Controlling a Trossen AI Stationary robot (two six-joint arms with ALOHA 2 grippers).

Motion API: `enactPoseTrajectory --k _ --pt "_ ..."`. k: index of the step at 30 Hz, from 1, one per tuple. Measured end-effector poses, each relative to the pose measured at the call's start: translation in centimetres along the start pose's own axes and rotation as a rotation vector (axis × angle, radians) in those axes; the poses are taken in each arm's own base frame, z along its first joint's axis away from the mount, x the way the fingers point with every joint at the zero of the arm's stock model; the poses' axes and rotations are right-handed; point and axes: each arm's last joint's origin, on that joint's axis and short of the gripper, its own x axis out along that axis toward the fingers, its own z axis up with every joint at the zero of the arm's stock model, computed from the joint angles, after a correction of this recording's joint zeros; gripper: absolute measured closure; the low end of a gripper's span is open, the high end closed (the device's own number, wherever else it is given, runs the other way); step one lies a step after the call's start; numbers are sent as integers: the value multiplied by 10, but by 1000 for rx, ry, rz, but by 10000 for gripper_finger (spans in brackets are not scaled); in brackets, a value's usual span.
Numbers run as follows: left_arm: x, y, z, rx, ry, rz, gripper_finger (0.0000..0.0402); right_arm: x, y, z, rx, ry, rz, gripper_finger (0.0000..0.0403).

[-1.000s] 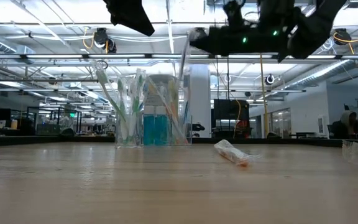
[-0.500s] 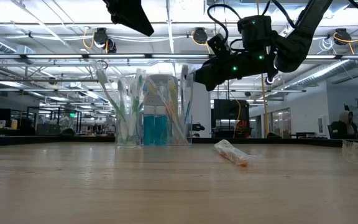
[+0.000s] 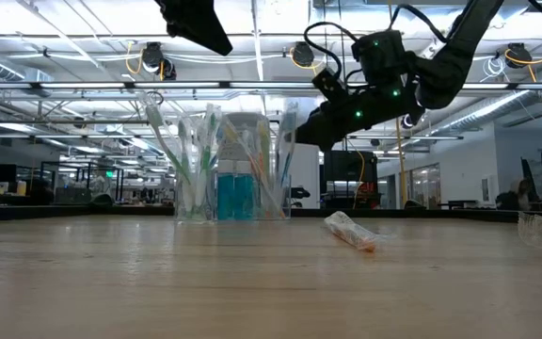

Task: Pick & Place toothbrushing station
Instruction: Put the violet toothbrush into the transparent organizer, then put the orange toothbrush into the transparent organizer

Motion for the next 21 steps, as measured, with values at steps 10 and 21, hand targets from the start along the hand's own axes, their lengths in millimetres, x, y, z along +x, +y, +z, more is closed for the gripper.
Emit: enactPoseTrajectory --k 10,21 --pt "0 0 0 -132 0 -2 305 -18 7 7 98 177 25 255" --pt "3 -5 1 -206 4 -109 304 -74 17 32 312 414 77 182"
